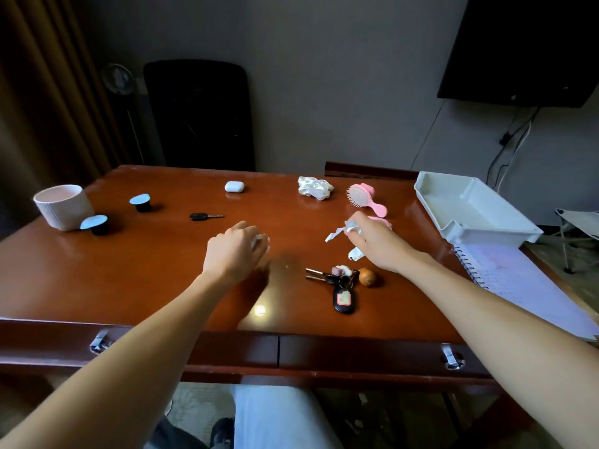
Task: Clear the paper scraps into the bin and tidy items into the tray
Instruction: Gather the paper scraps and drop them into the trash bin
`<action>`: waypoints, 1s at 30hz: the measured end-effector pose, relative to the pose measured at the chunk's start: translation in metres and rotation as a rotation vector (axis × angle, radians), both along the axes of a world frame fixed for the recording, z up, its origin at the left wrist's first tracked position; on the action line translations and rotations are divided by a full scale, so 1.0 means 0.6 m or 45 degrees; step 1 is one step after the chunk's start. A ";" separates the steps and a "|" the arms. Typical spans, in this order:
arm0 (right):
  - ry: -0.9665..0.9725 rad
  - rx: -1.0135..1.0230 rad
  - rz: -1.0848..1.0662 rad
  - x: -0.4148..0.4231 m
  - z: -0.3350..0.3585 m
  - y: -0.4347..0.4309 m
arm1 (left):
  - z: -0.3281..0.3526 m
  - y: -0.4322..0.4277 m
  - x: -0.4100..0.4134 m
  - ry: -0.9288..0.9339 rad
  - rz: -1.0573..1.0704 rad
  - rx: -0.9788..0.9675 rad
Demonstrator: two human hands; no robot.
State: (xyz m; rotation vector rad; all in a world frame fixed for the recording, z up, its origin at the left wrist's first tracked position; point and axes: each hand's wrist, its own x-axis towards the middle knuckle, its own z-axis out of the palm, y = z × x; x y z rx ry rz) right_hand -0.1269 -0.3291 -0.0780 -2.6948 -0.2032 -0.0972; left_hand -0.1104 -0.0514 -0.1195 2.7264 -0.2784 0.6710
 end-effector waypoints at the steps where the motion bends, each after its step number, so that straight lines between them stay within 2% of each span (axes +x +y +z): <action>1: 0.002 -0.004 0.019 0.004 0.003 0.013 | 0.002 0.008 -0.003 -0.002 0.011 -0.001; 22: -0.002 -0.042 0.505 0.042 -0.008 0.338 | 0.010 0.242 -0.062 -0.035 0.271 -0.022; 30: -0.009 -0.013 0.717 0.023 -0.025 0.488 | 0.017 0.367 -0.117 -0.055 0.416 0.056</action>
